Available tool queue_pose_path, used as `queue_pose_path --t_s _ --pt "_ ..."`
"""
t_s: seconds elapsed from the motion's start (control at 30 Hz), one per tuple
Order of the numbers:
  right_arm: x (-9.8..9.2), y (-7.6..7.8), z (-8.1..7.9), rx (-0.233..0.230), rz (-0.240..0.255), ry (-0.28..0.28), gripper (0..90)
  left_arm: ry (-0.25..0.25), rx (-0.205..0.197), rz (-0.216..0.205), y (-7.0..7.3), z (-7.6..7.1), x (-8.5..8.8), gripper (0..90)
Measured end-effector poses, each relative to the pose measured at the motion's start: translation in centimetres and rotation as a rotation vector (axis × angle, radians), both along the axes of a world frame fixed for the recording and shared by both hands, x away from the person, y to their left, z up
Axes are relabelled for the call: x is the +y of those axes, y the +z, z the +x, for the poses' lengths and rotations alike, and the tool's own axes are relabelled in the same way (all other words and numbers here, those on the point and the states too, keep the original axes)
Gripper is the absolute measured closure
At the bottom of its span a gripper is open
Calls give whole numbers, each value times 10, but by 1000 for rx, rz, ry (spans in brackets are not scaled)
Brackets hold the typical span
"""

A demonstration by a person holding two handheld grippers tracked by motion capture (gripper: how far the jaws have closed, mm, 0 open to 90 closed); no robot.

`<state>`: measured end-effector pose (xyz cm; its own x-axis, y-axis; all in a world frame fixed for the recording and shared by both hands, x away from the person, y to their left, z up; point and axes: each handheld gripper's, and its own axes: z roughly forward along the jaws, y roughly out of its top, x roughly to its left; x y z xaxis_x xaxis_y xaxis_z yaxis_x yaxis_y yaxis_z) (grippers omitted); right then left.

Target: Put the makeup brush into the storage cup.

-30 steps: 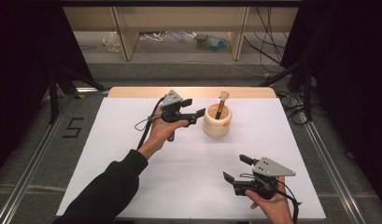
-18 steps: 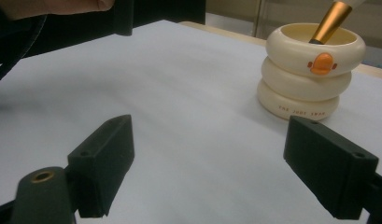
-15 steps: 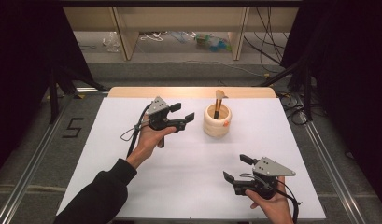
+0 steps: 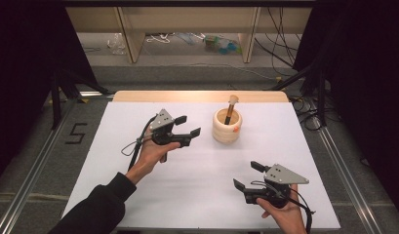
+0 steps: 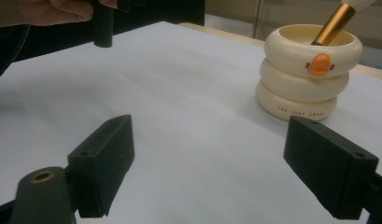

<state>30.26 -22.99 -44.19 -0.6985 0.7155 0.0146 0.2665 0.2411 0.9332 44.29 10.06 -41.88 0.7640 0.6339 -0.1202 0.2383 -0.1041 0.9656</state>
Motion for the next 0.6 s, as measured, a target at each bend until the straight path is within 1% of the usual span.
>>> queue_pose_path --t_s 0.03,0.07,0.1,0.13,0.2,0.27,0.3,0.33,0.43,0.5,0.53,0.57,0.6 --pt "0 0 0 -1 -1 -3 171 -2 3 -5 0 -2 0 243" --pt "0 1 -1 18 3 -2 171 -12 1 -4 0 -3 0 232" --pt "0 1 -1 6 -1 2 171 -24 3 -7 0 -4 0 210" --pt "1 1 -2 19 8 2 171 -33 9 -2 0 -6 0 172" --pt "1 1 -2 18 7 0 171 -37 5 10 1 -9 1 169" --pt "0 1 -2 25 6 3 171 -36 -4 6 1 -13 2 168" --pt "0 1 -2 23 5 0 171 -35 -2 6 1 -15 2 168" --pt "-1 1 -1 4 4 -1 171 -37 -7 5 2 -17 3 168" --pt "-1 2 -2 3 8 -1 171 -41 -23 5 2 -22 6 168" --pt "-1 1 -2 -1 5 -3 171 -36 -29 6 3 -27 9 168" --pt "-1 1 -1 6 12 6 171 -35 -29 5 3 -29 10 168" --pt "0 0 -2 16 34 6 171 -35 -28 2 3 -31 12 168" --pt "0 0 -2 16 34 6 171 -34 -36 4 3 -33 13 168"
